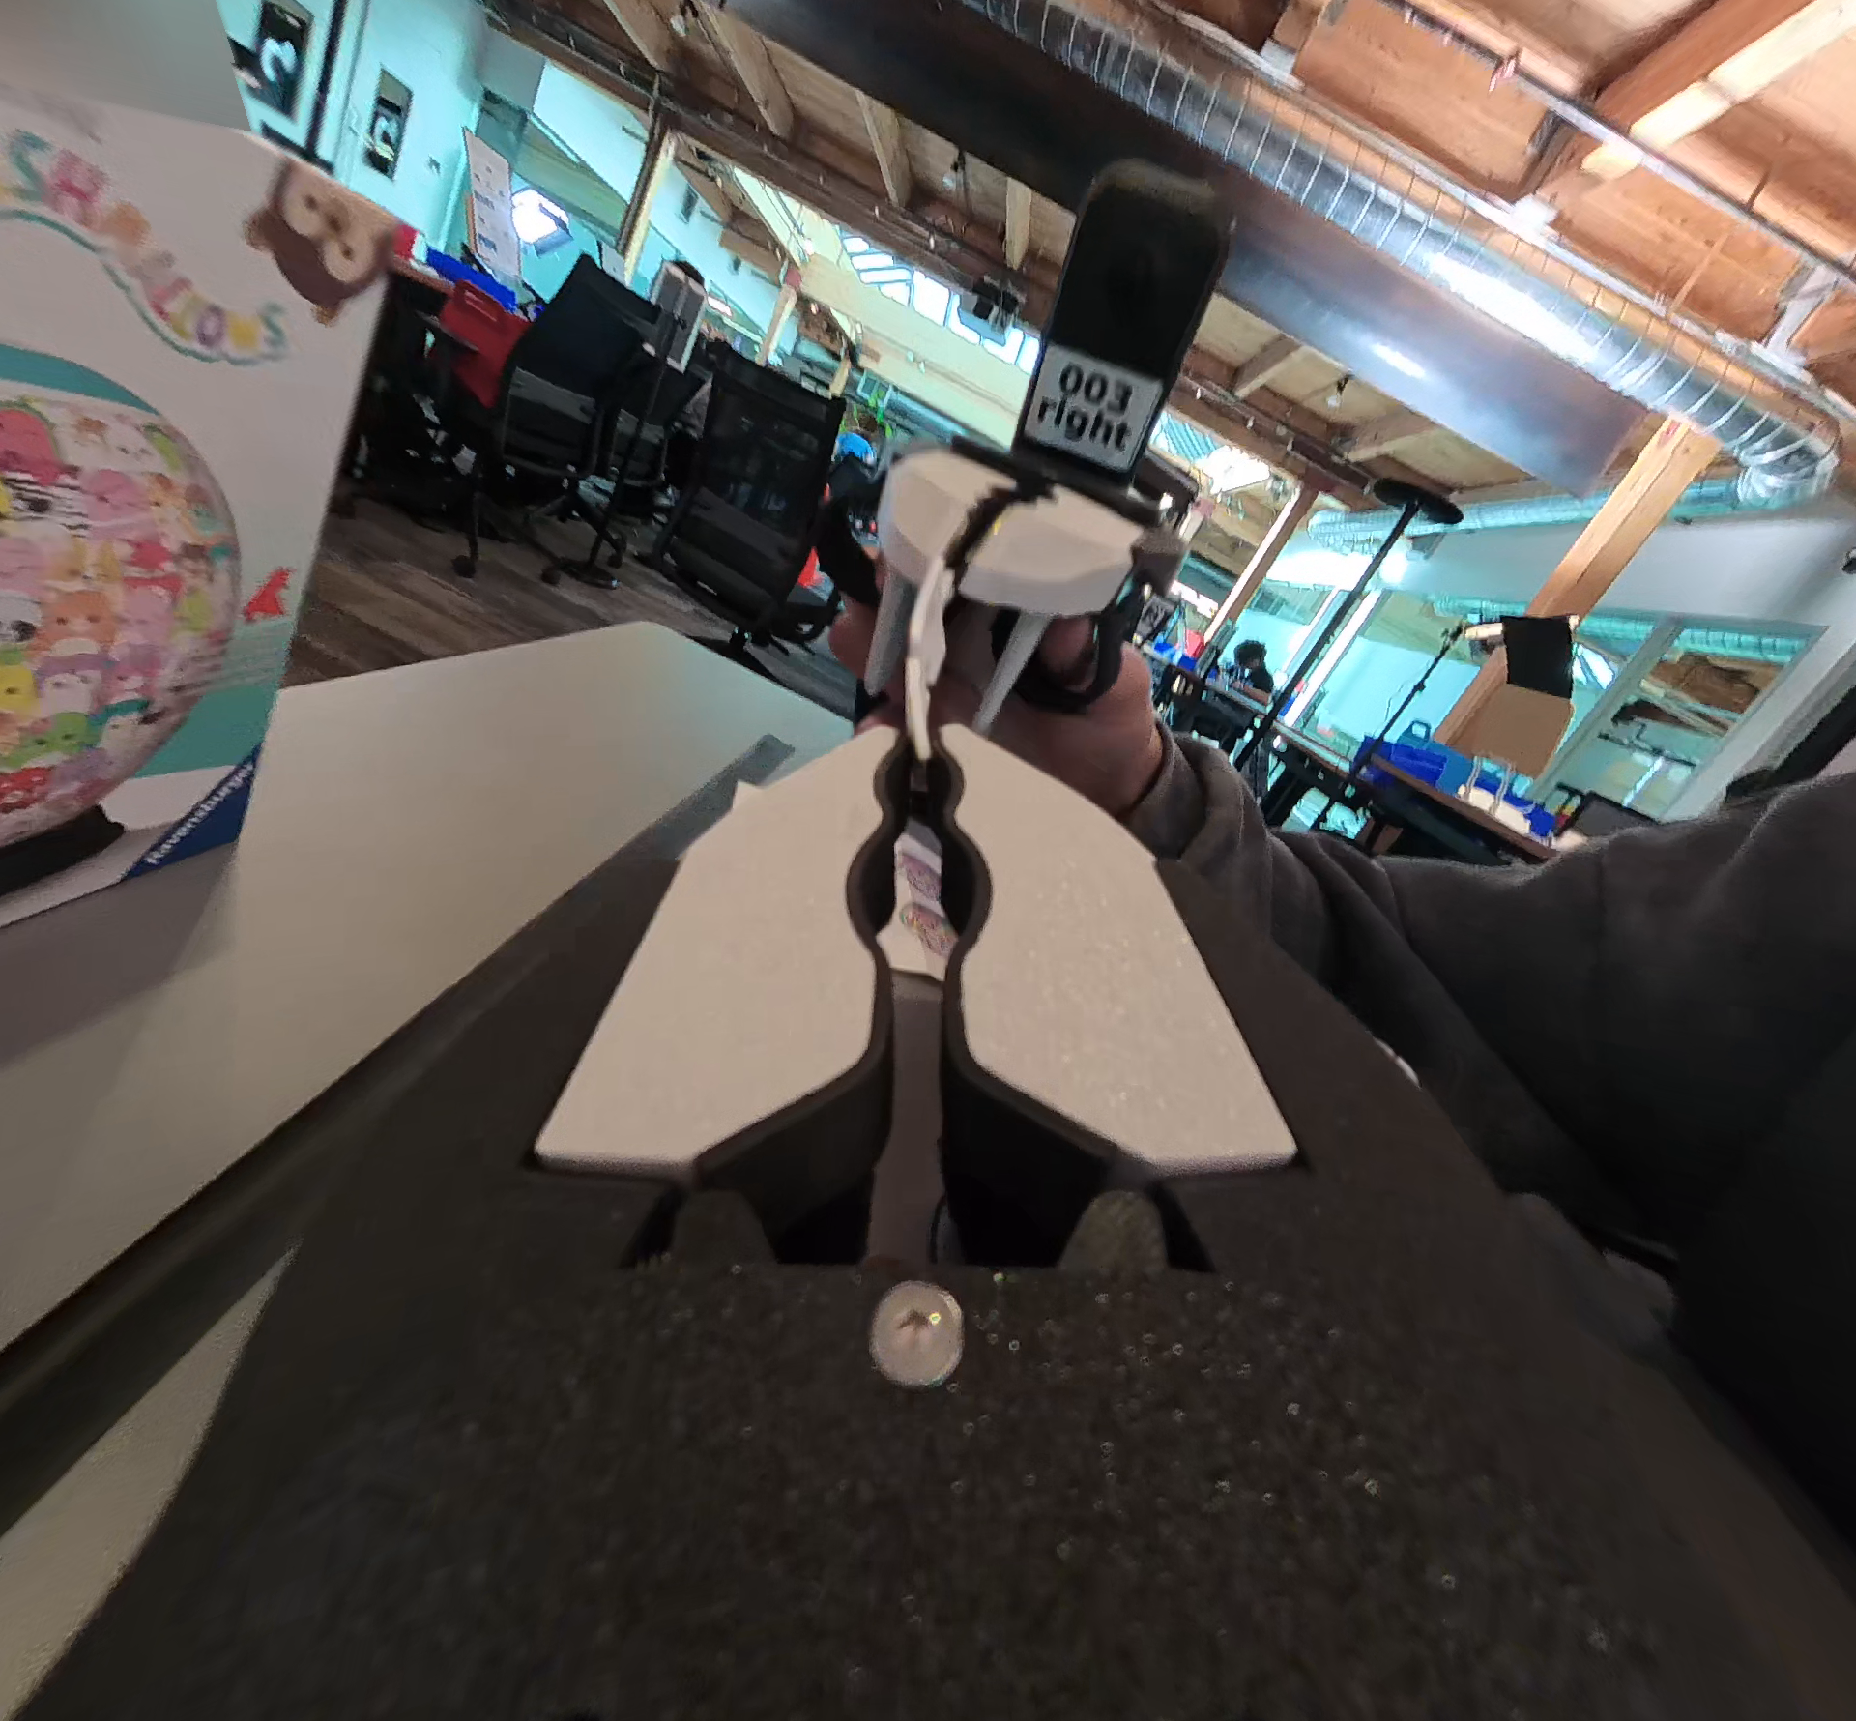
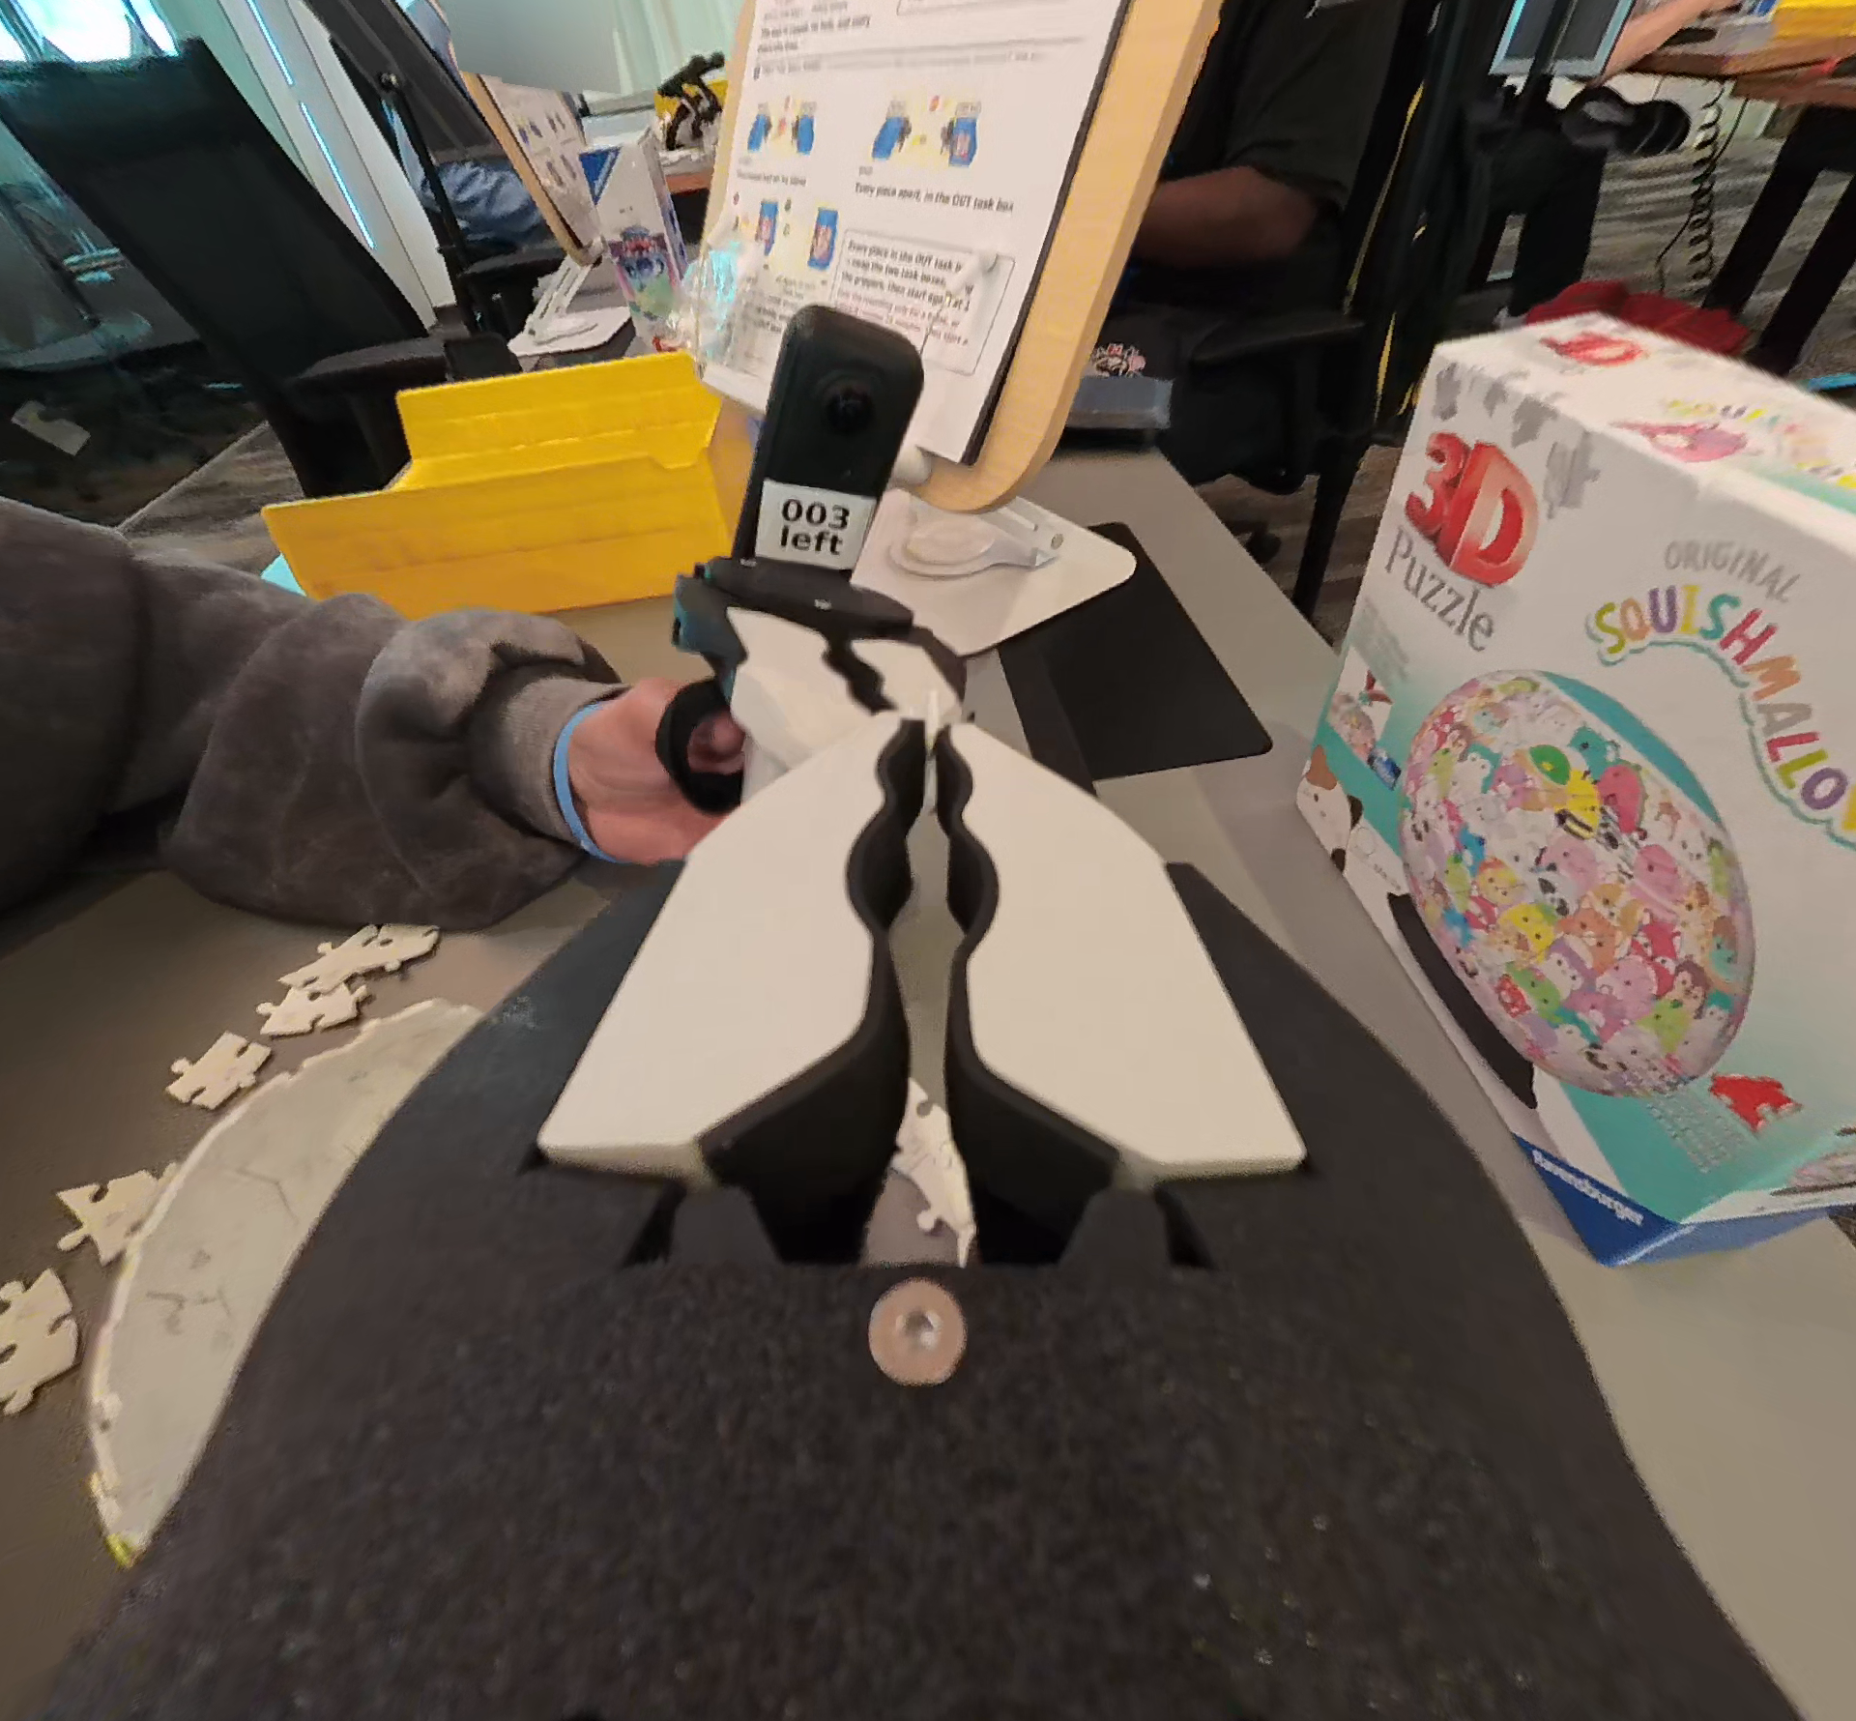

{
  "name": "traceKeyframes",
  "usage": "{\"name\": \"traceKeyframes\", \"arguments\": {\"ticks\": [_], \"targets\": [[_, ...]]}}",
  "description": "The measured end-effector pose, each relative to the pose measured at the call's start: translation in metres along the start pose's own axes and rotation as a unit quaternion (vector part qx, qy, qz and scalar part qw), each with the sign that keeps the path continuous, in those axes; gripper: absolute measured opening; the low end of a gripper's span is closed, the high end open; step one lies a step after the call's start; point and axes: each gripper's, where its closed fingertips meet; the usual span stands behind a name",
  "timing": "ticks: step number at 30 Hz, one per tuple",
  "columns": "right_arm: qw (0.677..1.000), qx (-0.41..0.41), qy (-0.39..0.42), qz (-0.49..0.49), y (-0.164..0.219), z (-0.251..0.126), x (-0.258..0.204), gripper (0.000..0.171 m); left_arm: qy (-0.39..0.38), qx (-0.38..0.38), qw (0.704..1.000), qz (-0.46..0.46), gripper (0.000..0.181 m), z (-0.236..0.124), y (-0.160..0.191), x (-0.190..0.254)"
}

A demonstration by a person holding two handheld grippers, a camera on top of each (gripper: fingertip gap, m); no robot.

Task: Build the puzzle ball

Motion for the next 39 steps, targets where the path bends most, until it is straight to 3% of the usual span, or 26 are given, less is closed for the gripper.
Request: {"name": "traceKeyframes", "arguments": {"ticks": [8, 12, 23, 28, 30, 32, 34, 36, 39], "targets": [[1.000, -0.006, 0.005, -0.005, -0.002, 0.006, -0.007, 0.002, -0.008, -0.032, 0.999, -0.003, 0.002, 0.006, 0.014, 0.000], [0.999, -0.015, 0.017, -0.023, 0.000, 0.004, -0.003, 0.006, 0.005, 0.007, 0.999, -0.046, 0.001, 0.001, 0.002, 0.000], [1.000, -0.016, 0.012, -0.018, 0.007, 0.010, -0.004, 0.002, 0.015, -0.003, 0.998, -0.053, 0.002, 0.006, 0.011, 0.001], [0.993, -0.088, 0.019, -0.073, 0.010, 0.005, -0.009, 0.002, 0.023, -0.042, 0.998, -0.039, 0.005, 0.008, 0.018, 0.005], [0.986, -0.120, 0.034, -0.109, 0.001, -0.009, -0.011, 0.002, 0.031, -0.047, 0.998, -0.037, 0.026, 0.002, 0.014, 0.005], [0.982, -0.149, -0.020, -0.118, -0.004, -0.023, -0.036, 0.002, 0.032, -0.067, 0.997, -0.031, 0.030, -0.007, 0.015, 0.002], [0.966, -0.199, -0.064, -0.151, 0.011, -0.033, -0.061, 0.002, 0.006, -0.100, 0.995, -0.013, 0.026, -0.015, 0.021, -0.008], [0.941, -0.259, -0.052, -0.210, 0.036, -0.033, -0.063, 0.002, -0.009, -0.146, 0.989, 0.002, 0.022, -0.018, 0.033, -0.013], [0.926, -0.305, -0.080, -0.207, 0.068, -0.023, -0.070, 0.002, 0.010, -0.225, 0.974, -0.008, 0.021, -0.016, 0.056, -0.006]]}}
Point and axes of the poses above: each gripper's, where its closed fingertips meet, z out along the fingers, y out of its underside, x = y × z across the jaws, and after that the axes turned 6 degrees about x, right-handed
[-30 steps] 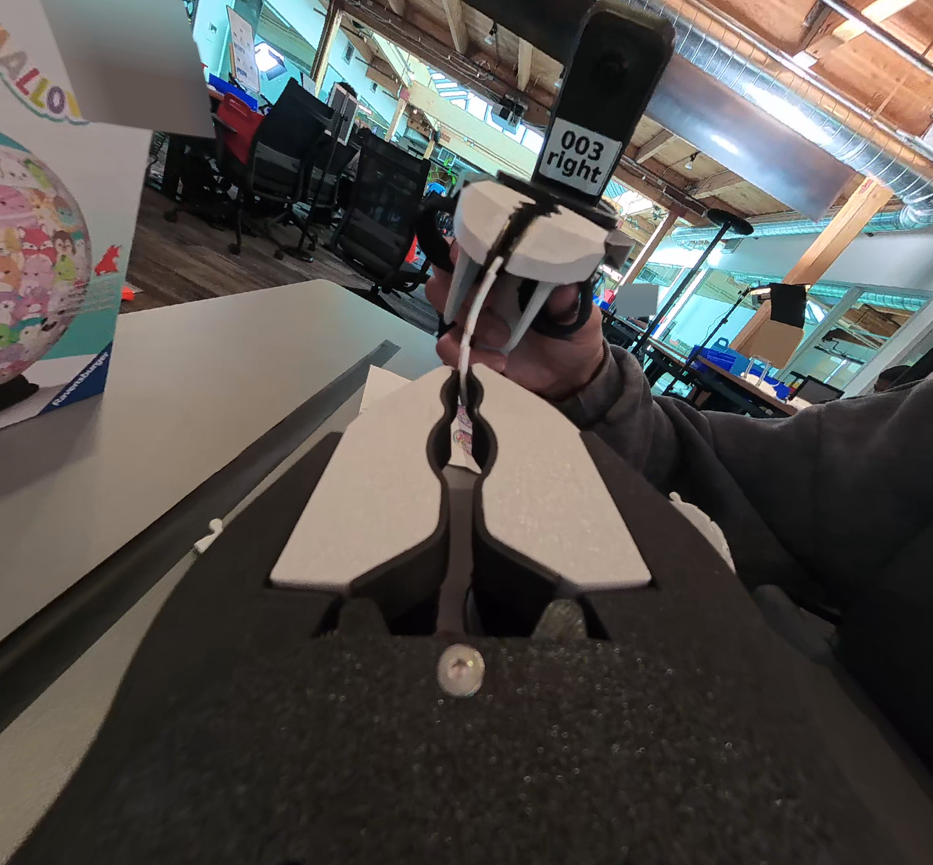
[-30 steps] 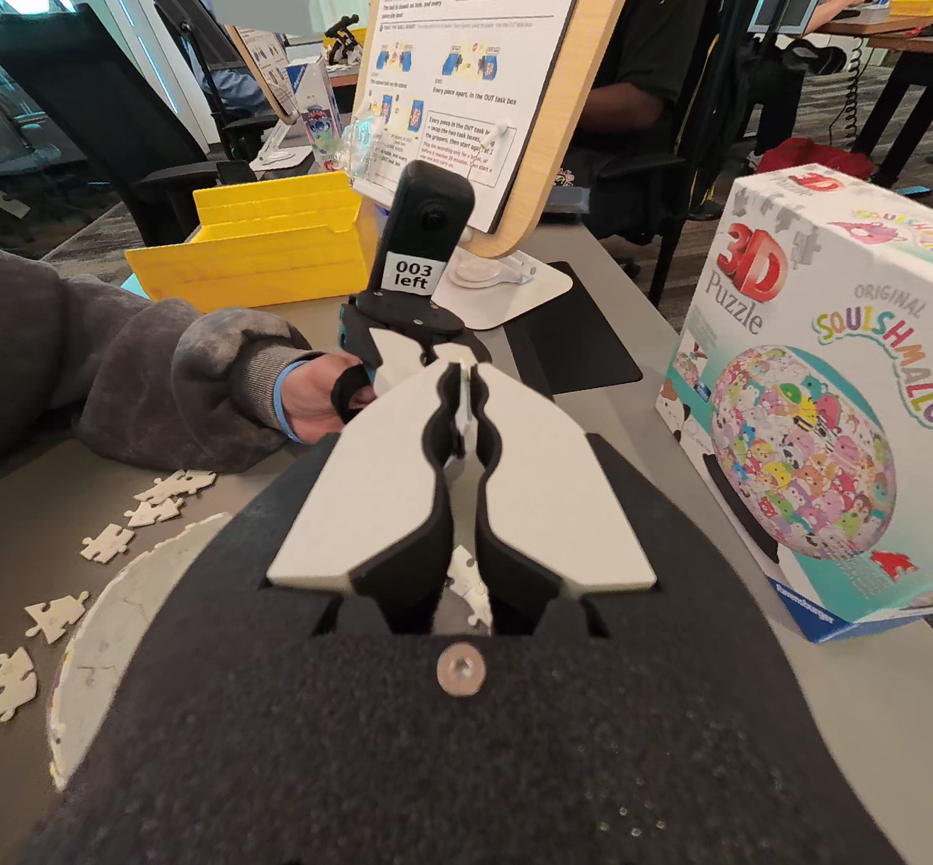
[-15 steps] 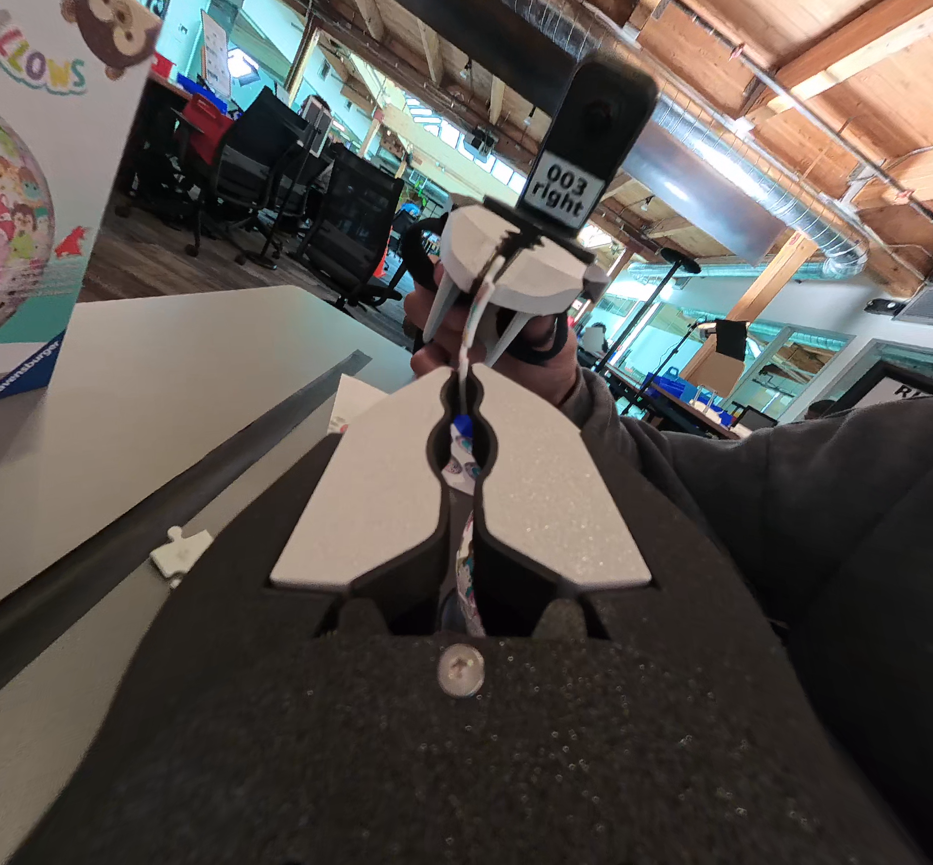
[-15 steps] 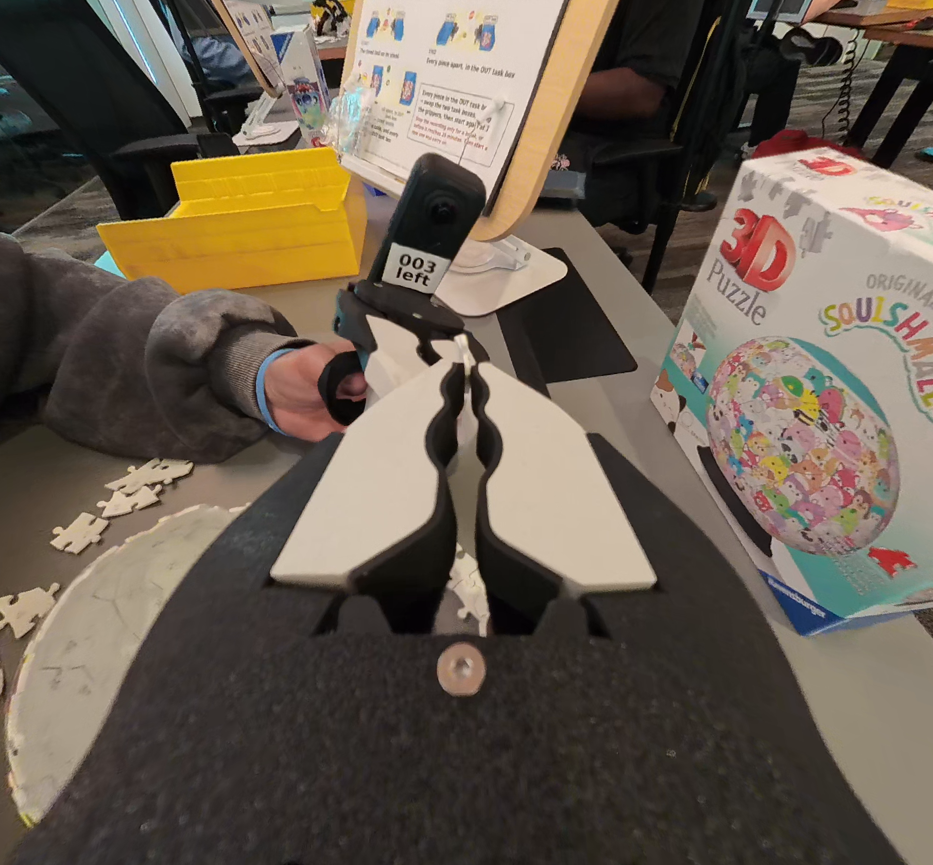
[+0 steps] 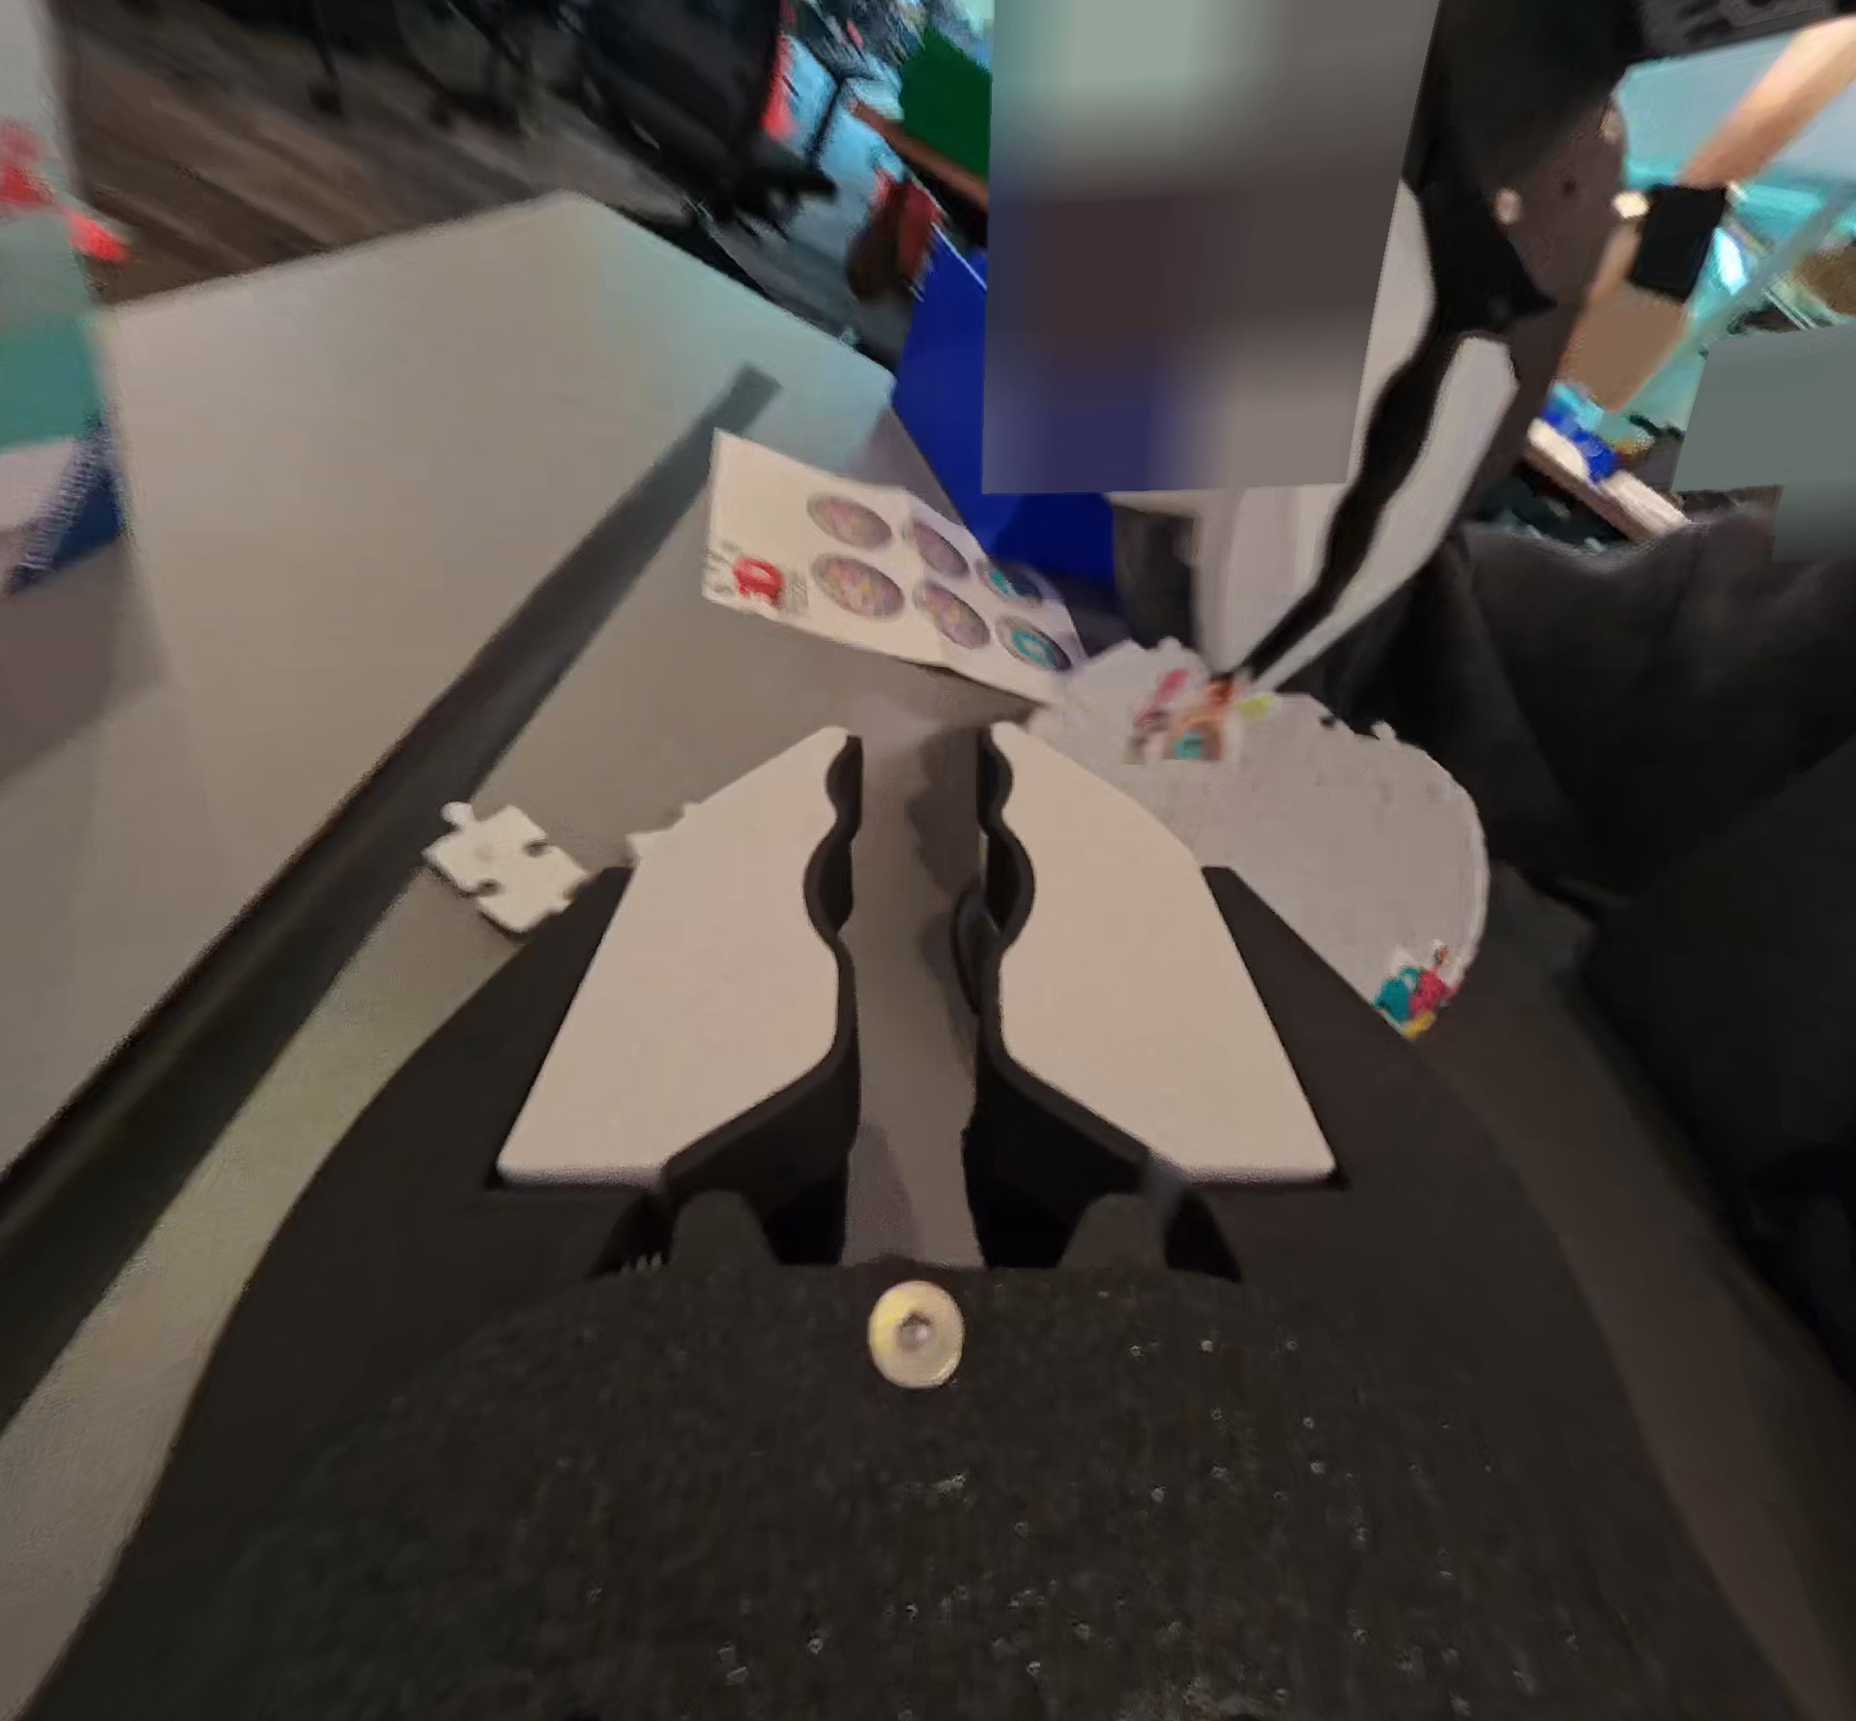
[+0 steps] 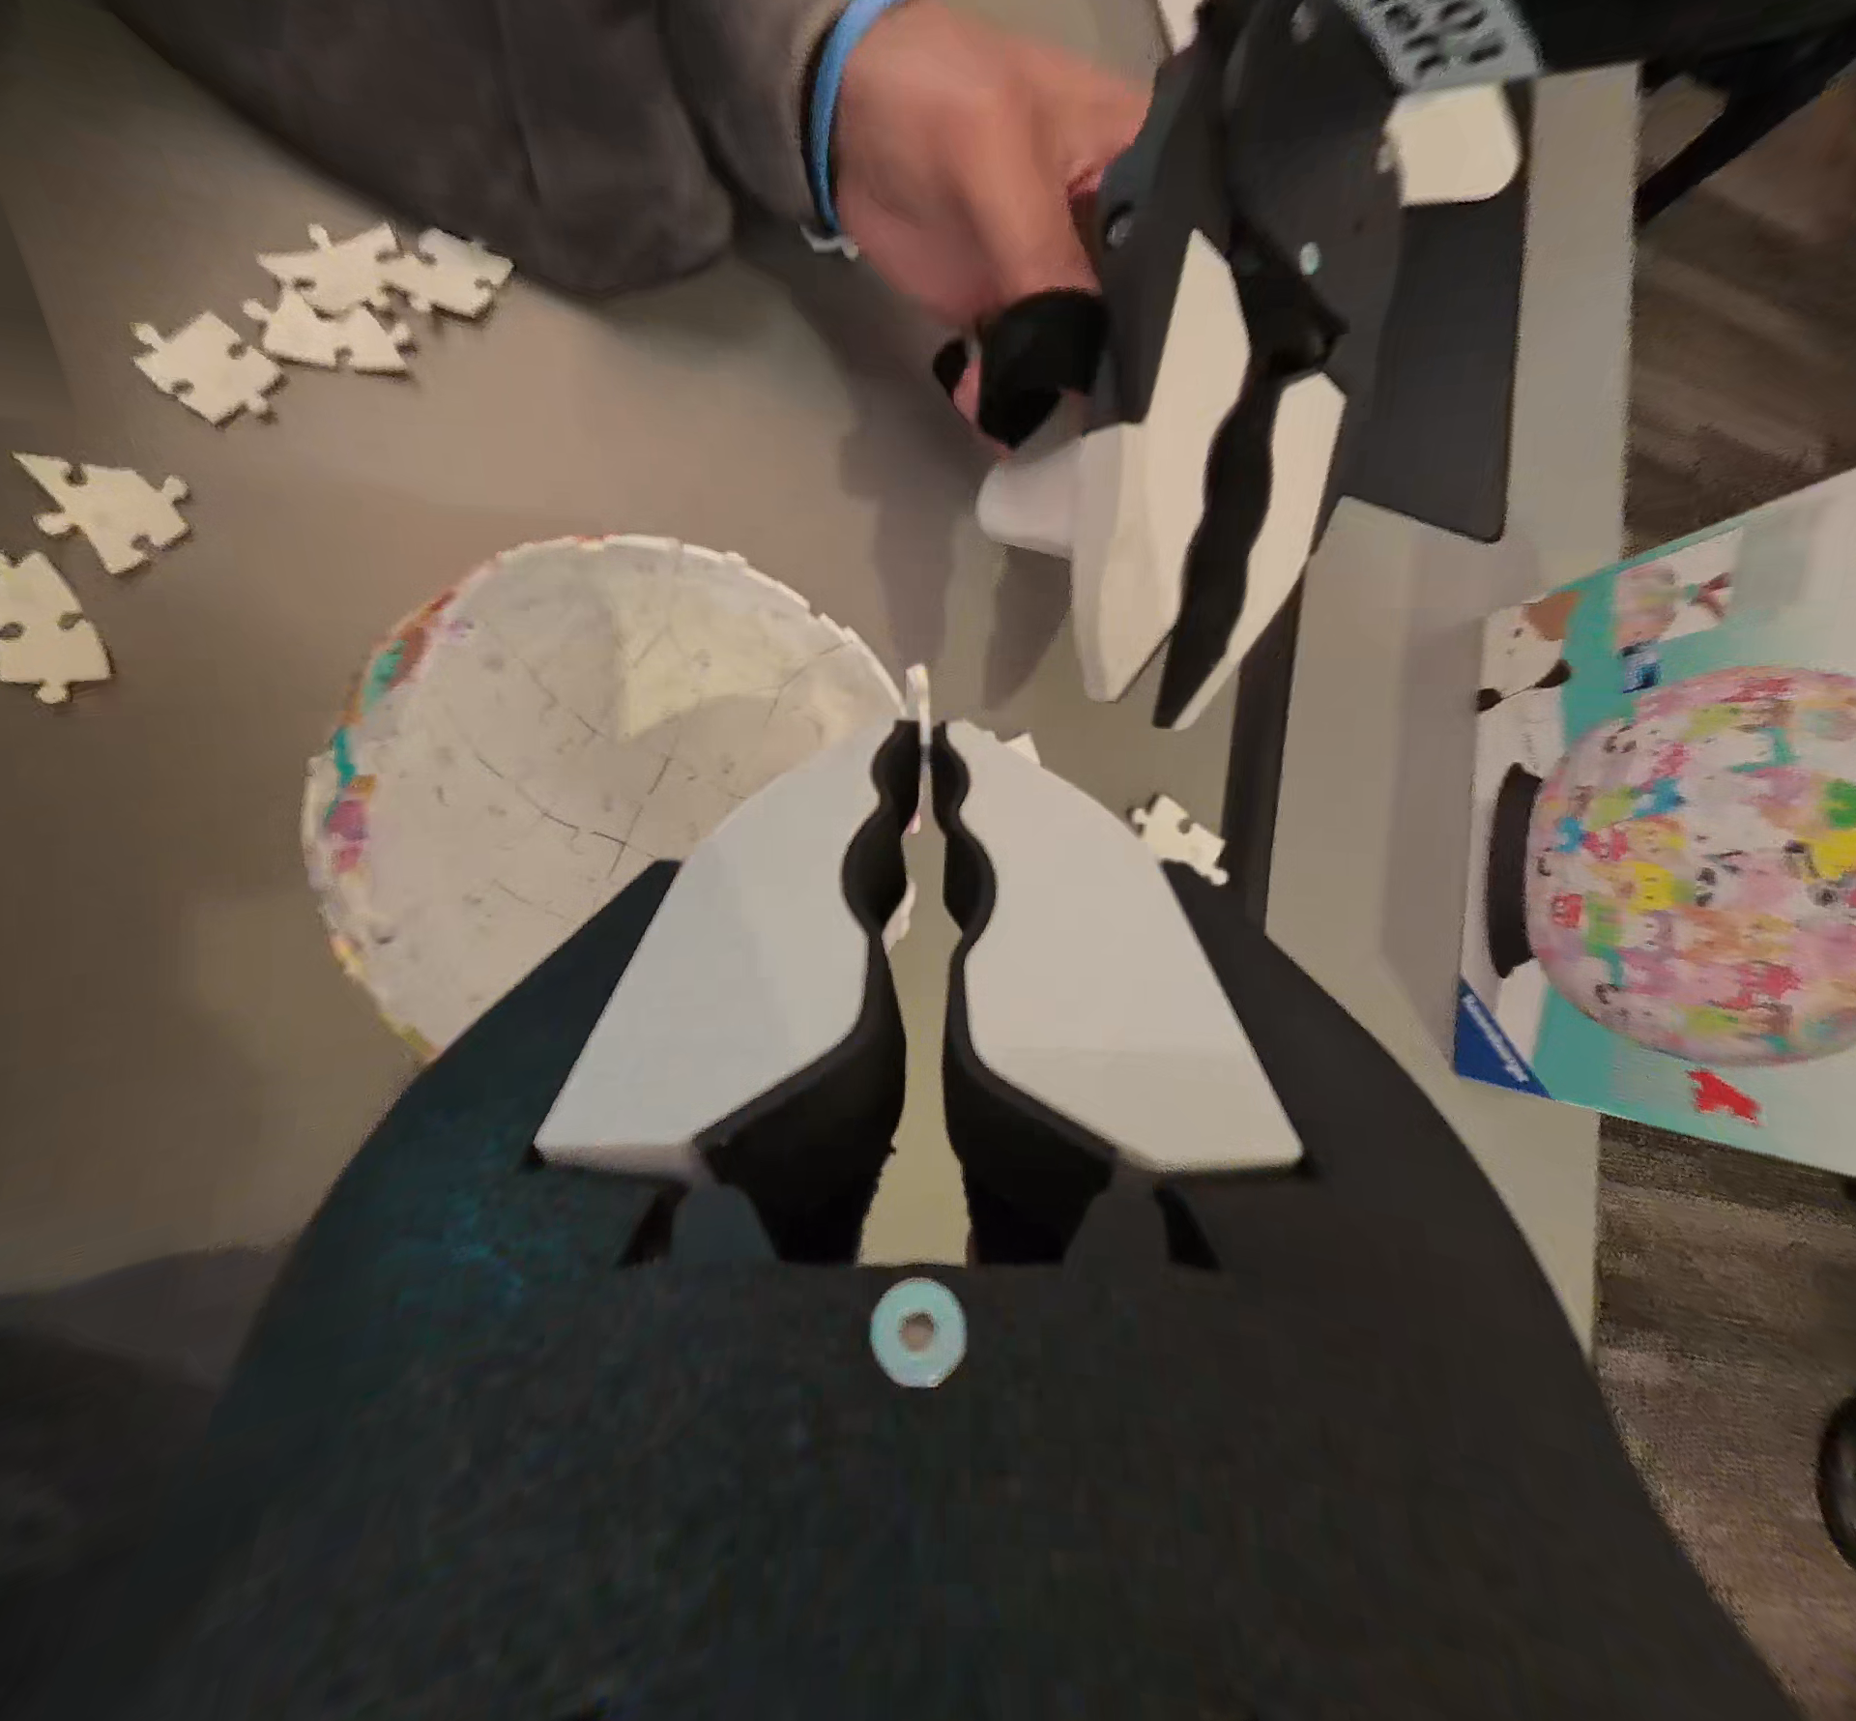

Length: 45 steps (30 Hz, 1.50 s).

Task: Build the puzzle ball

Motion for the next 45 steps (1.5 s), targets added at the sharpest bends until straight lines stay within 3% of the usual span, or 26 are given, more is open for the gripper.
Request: {"name": "traceKeyframes", "arguments": {"ticks": [3, 7, 14, 19, 22, 26, 28, 31, 35, 41, 45], "targets": [[1.000, -0.022, 0.004, 0.008, 0.016, 0.013, 0.007, 0.002, 0.046, -0.042, 0.998, -0.006, 0.026, 0.006, 0.007, 0.021], [0.999, 0.005, -0.007, 0.040, 0.022, 0.011, 0.013, 0.002, 0.043, -0.065, 0.996, 0.033, 0.024, 0.009, 0.007, 0.031], [0.998, 0.038, -0.022, 0.052, 0.010, 0.009, 0.011, 0.002, 0.035, -0.056, 0.996, 0.058, 0.000, 0.010, 0.006, 0.032], [0.997, 0.042, -0.027, 0.060, 0.003, 0.004, 0.017, 0.002, 0.053, -0.035, 0.997, 0.053, 0.001, 0.004, 0.000, 0.035], [0.997, 0.044, -0.013, 0.060, -0.001, -0.001, 0.026, 0.002, 0.075, -0.006, 0.997, 0.033, 0.015, -0.001, -0.011, 0.040], [0.995, 0.065, -0.021, 0.071, -0.008, -0.003, 0.032, 0.002, 0.039, -0.019, 0.996, 0.077, 0.015, 0.006, -0.007, 0.036], [0.995, 0.065, -0.026, 0.073, -0.010, -0.003, 0.035, 0.002, 0.016, -0.018, 0.995, 0.100, 0.001, 0.008, -0.007, 0.033], [0.996, 0.034, -0.044, 0.076, -0.007, -0.004, 0.036, 0.003, -0.018, -0.017, 0.994, 0.110, 0.000, 0.013, -0.007, 0.027], [0.993, -0.074, -0.060, 0.068, 0.007, -0.009, 0.037, 0.004, -0.030, -0.018, 0.993, 0.114, 0.000, 0.017, -0.008, 0.027], [0.991, -0.100, -0.066, 0.062, 0.001, -0.015, 0.038, 0.000, -0.051, -0.029, 0.991, 0.117, 0.000, 0.015, -0.004, 0.018], [0.987, -0.146, -0.001, 0.067, 0.047, -0.026, 0.053, 0.007, -0.058, -0.011, 0.995, 0.083, 0.000, 0.007, -0.006, 0.005]]}}
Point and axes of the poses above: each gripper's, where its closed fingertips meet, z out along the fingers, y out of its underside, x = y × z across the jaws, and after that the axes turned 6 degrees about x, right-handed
